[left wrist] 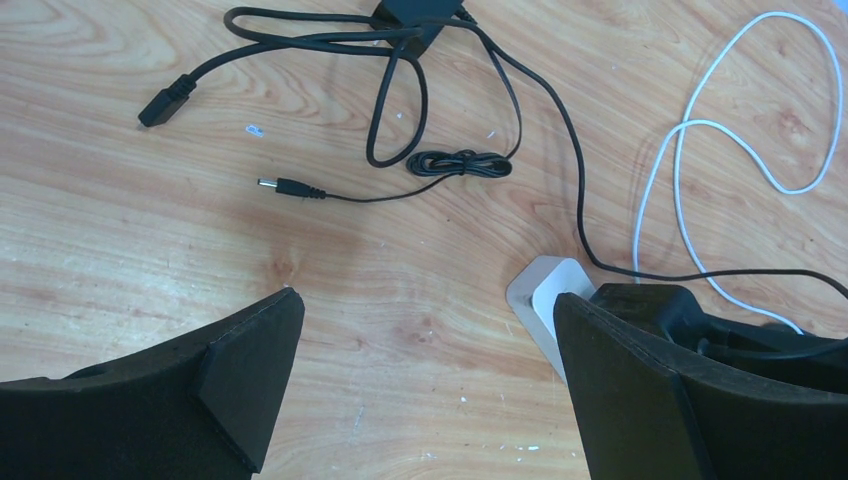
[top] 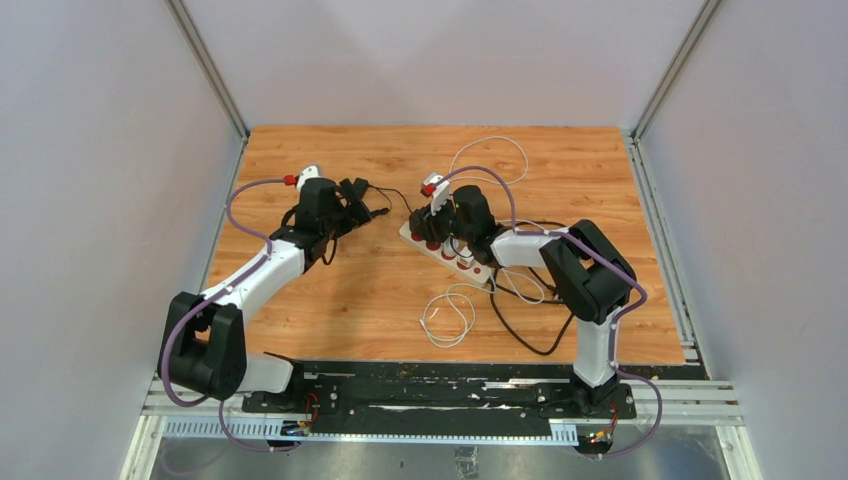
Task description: Insert the plug
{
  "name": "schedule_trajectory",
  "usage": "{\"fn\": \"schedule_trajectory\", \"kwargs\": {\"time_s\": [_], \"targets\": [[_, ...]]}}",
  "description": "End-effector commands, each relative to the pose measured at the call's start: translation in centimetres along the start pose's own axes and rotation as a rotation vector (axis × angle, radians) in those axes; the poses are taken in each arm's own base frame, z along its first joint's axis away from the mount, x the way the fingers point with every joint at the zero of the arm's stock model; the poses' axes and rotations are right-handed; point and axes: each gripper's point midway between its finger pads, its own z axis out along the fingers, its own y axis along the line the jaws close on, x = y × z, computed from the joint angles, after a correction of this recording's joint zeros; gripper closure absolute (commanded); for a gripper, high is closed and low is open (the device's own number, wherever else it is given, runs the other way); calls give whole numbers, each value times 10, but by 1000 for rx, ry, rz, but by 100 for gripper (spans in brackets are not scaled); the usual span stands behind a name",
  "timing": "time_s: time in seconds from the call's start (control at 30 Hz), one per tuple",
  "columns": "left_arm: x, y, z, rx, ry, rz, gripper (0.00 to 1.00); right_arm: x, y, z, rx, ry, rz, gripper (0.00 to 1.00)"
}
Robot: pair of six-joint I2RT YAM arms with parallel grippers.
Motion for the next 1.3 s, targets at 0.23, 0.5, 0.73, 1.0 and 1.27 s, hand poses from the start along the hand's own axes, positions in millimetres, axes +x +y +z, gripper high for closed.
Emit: {"fn": "schedule_trajectory", "kwargs": {"time_s": [0.23,0.5,0.73,1.0,1.27], "targets": [[-11,19,-10,-85,-56,20,0,177,41,-62,-34,632,196,100],[-17,20,-15,-85,-79,13,0,199,63,-75,-74,641,302,100],[-22,27,-26,-112,-107,19,0,209,55,-64,-32,673,298,100],[-26,37,-38,-139,-145,18,0,241,61,-81,-1,712,316,100],[-27,40,-46,-139,-153,14,0,222,54,-76,14,683,262,100]]}}
